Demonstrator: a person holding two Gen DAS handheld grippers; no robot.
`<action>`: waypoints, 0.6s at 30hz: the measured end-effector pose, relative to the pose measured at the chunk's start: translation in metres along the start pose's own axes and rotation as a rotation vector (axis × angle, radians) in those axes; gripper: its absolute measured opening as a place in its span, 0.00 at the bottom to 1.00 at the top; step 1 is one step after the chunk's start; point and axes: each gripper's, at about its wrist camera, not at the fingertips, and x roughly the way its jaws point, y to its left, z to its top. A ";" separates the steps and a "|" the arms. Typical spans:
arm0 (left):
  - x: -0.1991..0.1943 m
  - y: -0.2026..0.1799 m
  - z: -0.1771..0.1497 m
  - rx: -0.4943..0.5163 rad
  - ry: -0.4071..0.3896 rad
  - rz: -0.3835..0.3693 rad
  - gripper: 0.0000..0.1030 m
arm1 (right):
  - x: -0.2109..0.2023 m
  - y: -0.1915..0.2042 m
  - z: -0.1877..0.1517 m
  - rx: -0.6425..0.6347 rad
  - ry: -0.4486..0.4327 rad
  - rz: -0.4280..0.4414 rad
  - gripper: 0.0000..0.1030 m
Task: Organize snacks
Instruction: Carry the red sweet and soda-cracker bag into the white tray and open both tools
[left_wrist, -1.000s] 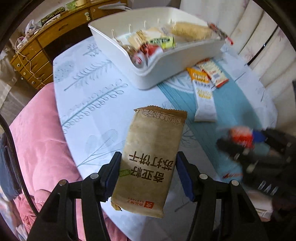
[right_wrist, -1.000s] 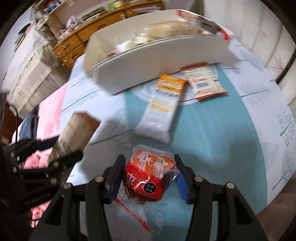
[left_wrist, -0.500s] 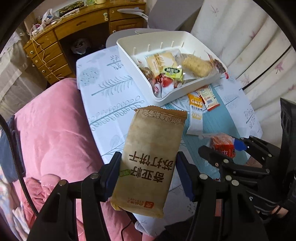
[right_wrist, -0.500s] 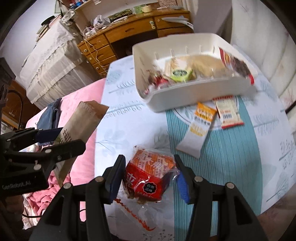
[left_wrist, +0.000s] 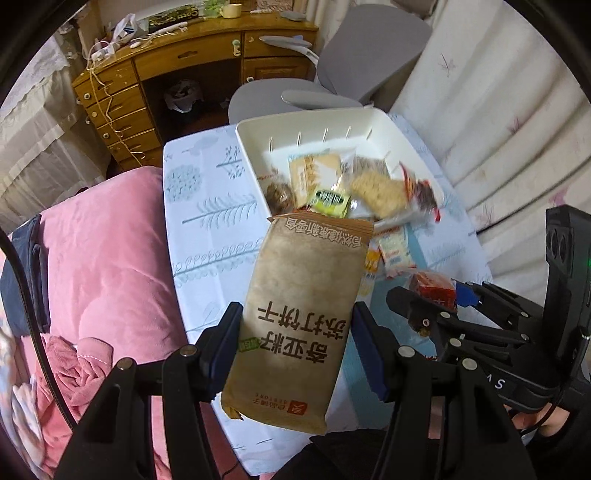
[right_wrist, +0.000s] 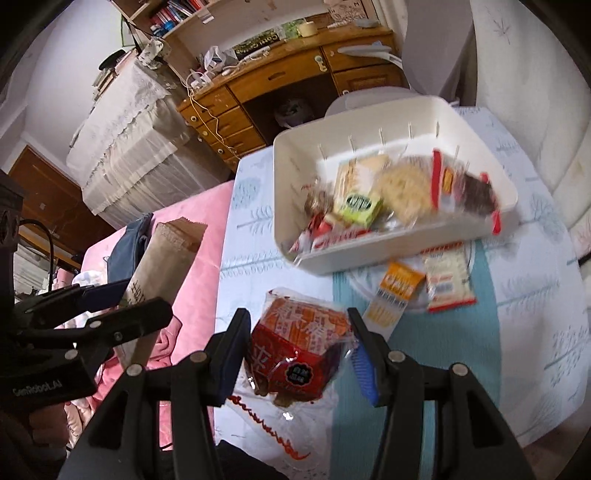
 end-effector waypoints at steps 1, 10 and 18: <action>0.000 -0.004 0.003 -0.009 -0.003 0.000 0.56 | -0.004 -0.005 0.007 -0.006 0.000 0.007 0.51; 0.006 -0.042 0.044 -0.090 -0.044 0.029 0.56 | -0.021 -0.043 0.048 -0.074 -0.032 0.023 0.51; 0.028 -0.063 0.078 -0.180 -0.077 0.054 0.56 | -0.019 -0.084 0.083 -0.091 -0.042 0.039 0.51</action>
